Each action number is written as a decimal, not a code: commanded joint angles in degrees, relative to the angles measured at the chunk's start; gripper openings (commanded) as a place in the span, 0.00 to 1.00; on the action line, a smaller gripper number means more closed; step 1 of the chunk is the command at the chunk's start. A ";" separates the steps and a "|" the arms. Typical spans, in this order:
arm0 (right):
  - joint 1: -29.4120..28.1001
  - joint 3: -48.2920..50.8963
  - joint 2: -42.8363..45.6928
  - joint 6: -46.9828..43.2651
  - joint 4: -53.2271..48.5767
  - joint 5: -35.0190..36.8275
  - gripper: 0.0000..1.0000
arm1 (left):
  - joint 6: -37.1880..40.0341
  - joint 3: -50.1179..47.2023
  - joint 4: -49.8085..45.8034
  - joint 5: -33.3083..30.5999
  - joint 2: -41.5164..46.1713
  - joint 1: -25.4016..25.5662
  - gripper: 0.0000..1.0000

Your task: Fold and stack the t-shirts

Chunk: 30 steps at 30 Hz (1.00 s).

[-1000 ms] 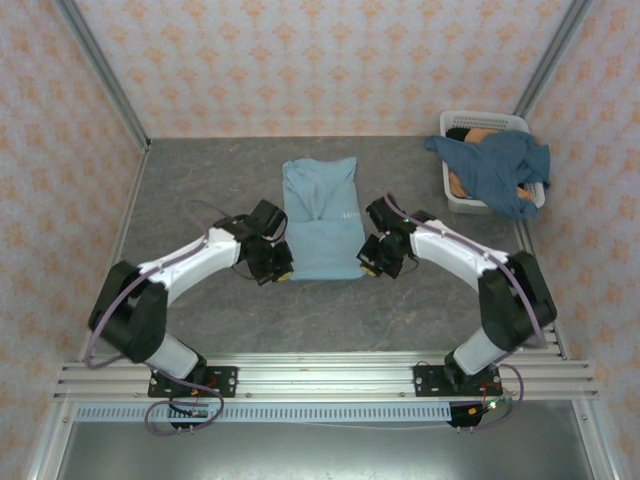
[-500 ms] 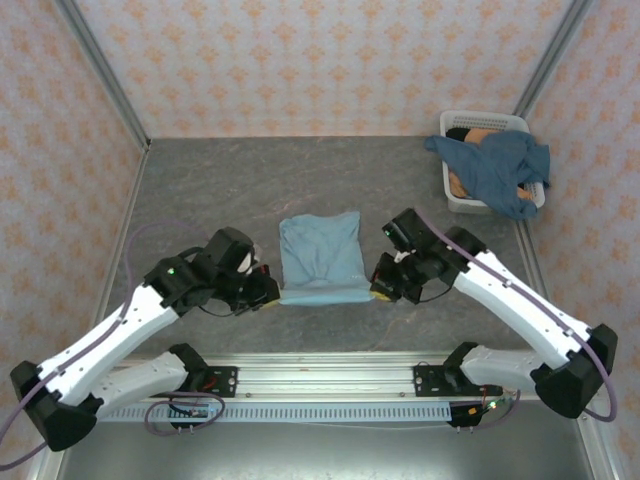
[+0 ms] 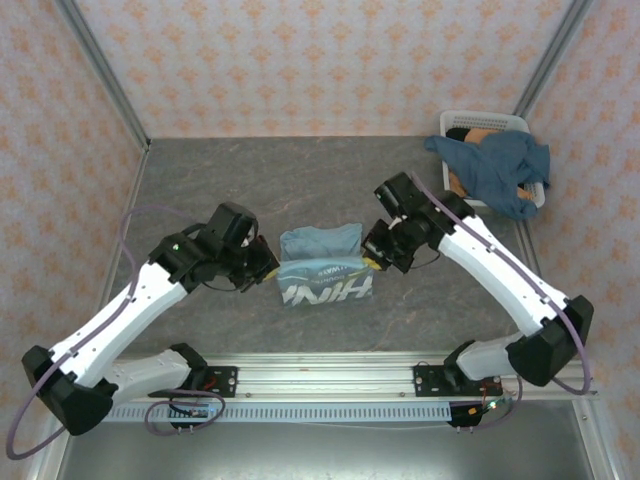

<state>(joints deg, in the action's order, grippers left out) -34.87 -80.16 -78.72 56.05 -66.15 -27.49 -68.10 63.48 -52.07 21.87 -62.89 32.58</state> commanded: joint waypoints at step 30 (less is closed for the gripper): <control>14.47 -30.16 -42.29 -11.15 9.64 6.38 0.57 | 20.74 33.35 5.75 -0.29 -45.04 -19.65 0.60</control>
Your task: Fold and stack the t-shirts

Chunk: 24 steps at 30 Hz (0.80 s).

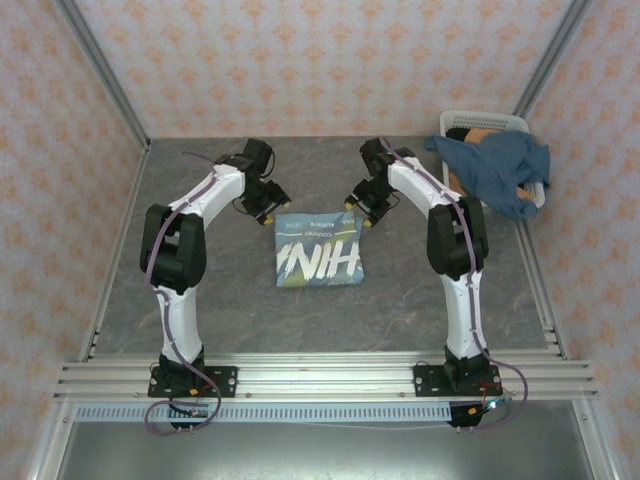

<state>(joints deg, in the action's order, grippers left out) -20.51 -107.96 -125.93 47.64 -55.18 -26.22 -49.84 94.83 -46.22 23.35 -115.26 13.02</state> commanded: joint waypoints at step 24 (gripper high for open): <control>-3.37 23.05 14.76 -13.95 17.50 3.23 0.50 | -49.12 -52.60 27.49 -5.01 41.38 24.54 0.74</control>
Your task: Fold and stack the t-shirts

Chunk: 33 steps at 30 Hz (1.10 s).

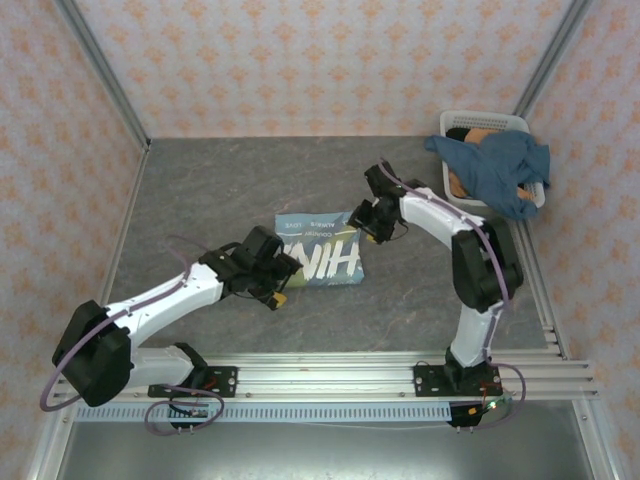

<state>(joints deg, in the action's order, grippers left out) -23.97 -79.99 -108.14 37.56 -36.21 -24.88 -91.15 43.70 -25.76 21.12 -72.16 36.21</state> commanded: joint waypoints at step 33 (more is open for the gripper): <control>1.59 1.37 -2.37 1.10 -1.19 -4.04 0.37 | -34.74 9.46 33.81 -22.15 -31.09 18.37 0.75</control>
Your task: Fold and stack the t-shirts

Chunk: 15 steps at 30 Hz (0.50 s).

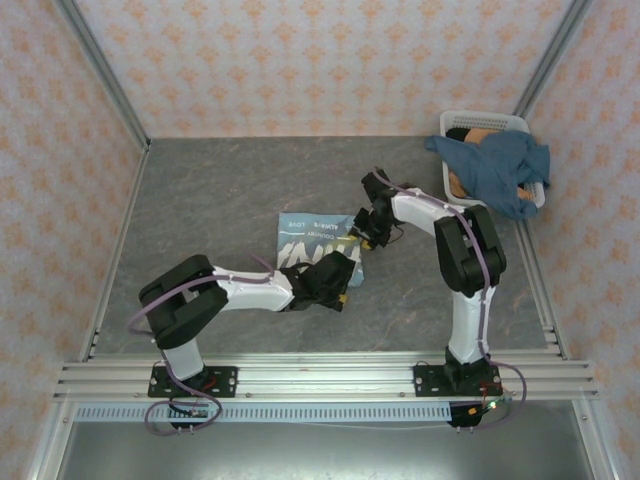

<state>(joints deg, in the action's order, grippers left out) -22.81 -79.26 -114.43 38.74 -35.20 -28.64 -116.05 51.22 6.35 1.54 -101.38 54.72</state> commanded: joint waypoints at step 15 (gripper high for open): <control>1.18 8.61 25.89 1.98 -8.37 3.01 0.41 | 5.14 2.21 -2.65 0.48 -3.43 -13.80 0.13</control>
<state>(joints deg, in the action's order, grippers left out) -21.80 -72.51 -93.27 39.88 -39.57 -27.51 -115.20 53.34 9.82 2.11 -106.43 46.11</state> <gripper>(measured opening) 0.408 0.137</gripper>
